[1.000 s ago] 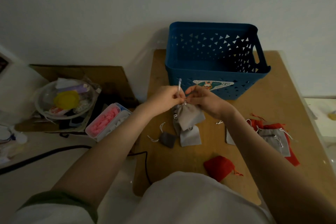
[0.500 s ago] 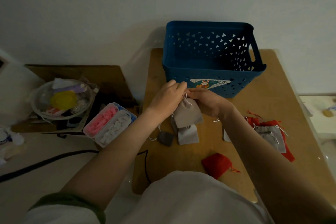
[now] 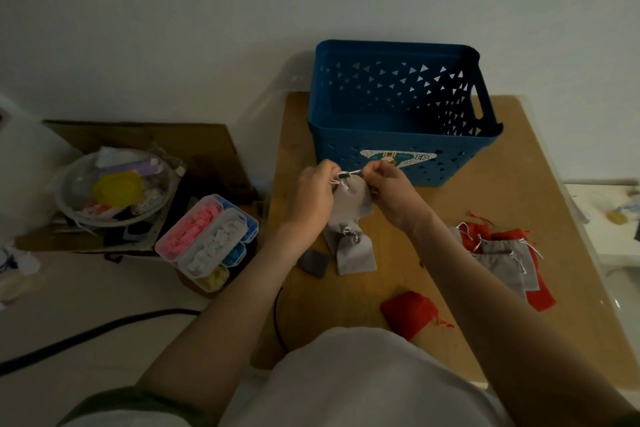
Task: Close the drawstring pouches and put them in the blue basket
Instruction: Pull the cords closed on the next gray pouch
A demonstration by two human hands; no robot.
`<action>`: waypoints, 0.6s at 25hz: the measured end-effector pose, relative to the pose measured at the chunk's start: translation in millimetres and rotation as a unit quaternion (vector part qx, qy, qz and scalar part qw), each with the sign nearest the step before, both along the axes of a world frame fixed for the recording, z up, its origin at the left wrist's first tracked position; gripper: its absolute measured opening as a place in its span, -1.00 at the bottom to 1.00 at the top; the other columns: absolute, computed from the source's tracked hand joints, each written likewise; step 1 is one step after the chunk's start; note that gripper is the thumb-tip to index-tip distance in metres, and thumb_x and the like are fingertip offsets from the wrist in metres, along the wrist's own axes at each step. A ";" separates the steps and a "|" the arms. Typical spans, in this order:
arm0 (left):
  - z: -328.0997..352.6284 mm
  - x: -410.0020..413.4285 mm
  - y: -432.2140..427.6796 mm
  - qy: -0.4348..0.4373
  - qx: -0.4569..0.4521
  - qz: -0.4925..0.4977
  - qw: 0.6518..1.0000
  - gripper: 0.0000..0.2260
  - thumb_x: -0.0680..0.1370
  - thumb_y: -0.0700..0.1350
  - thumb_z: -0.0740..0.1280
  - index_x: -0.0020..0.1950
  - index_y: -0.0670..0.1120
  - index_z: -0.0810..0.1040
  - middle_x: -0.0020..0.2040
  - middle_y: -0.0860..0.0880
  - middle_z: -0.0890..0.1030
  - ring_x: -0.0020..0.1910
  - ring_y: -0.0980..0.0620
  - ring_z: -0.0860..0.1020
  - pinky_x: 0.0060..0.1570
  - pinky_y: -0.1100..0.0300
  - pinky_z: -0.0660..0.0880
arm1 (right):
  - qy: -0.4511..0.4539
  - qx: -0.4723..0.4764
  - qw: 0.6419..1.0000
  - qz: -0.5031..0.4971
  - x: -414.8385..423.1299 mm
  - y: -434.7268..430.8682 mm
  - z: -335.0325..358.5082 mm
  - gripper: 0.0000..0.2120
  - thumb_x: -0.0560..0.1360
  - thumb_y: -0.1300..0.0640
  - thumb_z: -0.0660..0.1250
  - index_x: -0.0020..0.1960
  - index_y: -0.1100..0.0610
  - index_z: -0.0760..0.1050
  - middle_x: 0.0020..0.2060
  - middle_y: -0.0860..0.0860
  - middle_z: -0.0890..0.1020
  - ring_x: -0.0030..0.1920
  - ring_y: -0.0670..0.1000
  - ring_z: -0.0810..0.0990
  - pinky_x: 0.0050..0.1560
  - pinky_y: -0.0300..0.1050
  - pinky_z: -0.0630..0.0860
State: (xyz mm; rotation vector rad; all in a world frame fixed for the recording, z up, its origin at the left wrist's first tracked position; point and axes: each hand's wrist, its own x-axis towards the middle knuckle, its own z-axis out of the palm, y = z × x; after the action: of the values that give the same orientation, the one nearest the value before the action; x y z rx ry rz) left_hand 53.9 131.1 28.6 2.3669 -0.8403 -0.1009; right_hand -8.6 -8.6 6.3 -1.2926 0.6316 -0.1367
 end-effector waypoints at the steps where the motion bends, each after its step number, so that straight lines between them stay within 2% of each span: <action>1: 1.1 -1.0 3.7 0.020 -0.001 0.021 1.000 -0.79 0.63 -0.20 0.15 0.21 -0.17 0.49 0.08 -0.12 0.55 0.08 -0.01 0.52 -0.10 0.35 0.30 | -0.006 -0.014 1.000 -0.009 -3.2 -3.4 -2.5 -0.82 0.62 0.25 0.14 -0.13 0.11 0.42 -0.32 0.01 0.45 -0.31 -0.07 0.41 -0.24 -0.22 0.36; 5: 1.0 -6.4 9.4 0.079 0.066 0.048 0.994 -0.86 0.64 -0.13 0.13 0.08 -0.09 0.48 -0.13 0.05 0.48 -0.18 0.16 0.43 -0.39 0.38 0.24 | -0.005 -0.059 0.997 -0.042 -15.6 -11.3 -10.4 -0.79 0.62 0.33 0.10 -0.13 0.12 0.40 -0.35 0.03 0.42 -0.39 -0.09 0.40 -0.37 -0.28 0.37; 7: -0.8 -9.0 9.2 0.090 0.104 0.038 0.990 -0.82 0.66 -0.07 0.09 -0.02 -0.05 0.45 -0.26 0.09 0.40 -0.27 0.17 0.38 -0.41 0.36 0.19 | 0.040 -0.053 0.996 -0.060 -13.9 -9.2 -10.3 -0.79 0.60 0.34 0.11 -0.14 0.12 0.39 -0.35 0.04 0.41 -0.39 -0.06 0.35 -0.39 -0.25 0.31; 9: -2.5 -11.1 9.7 0.108 0.121 0.019 0.987 -0.80 0.65 -0.05 0.09 -0.06 -0.04 0.45 -0.31 0.07 0.39 -0.31 0.15 0.39 -0.42 0.30 0.23 | 0.072 -0.037 0.995 -0.055 -8.8 -6.0 -2.4 -0.80 0.60 0.32 0.11 -0.12 0.14 0.41 -0.38 0.03 0.39 -0.41 -0.05 0.30 -0.41 -0.22 0.26; 12: -1.4 -12.0 8.6 0.164 0.097 -0.014 0.982 -0.75 0.64 -0.01 0.14 -0.18 -0.06 0.45 -0.30 -0.03 0.50 -0.29 0.02 0.50 -0.41 0.21 0.36 | 0.034 -0.043 0.998 0.012 -7.0 -0.6 11.4 -0.81 0.64 0.23 0.10 -0.07 0.17 0.46 -0.47 -0.03 0.35 -0.49 -0.10 0.28 -0.46 -0.25 0.24; 13: 0.8 -11.7 7.6 0.194 0.080 -0.019 0.978 -0.73 0.64 0.01 0.14 -0.20 -0.04 0.46 -0.28 -0.05 0.54 -0.27 0.01 0.54 -0.36 0.17 0.42 | 0.024 -0.066 0.996 0.056 -9.1 1.5 15.3 -0.82 0.64 0.20 0.11 -0.04 0.18 0.47 -0.49 -0.06 0.36 -0.51 -0.13 0.29 -0.47 -0.27 0.25; 15: 7.0 -11.3 3.7 0.232 0.052 -0.016 0.971 -0.71 0.64 0.02 0.13 -0.25 0.01 0.45 -0.30 -0.03 0.55 -0.31 0.07 0.54 -0.34 0.24 0.42 | 0.027 -0.136 0.974 0.178 -15.2 6.8 21.9 -0.82 0.64 0.18 0.13 0.00 0.20 0.49 -0.48 -0.10 0.43 -0.48 -0.16 0.34 -0.44 -0.30 0.30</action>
State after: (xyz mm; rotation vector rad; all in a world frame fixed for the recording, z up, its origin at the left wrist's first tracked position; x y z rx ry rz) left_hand 42.5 134.8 35.7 2.2855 -0.6535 -0.6976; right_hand -23.8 -1.8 28.2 -1.6598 0.4275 0.1113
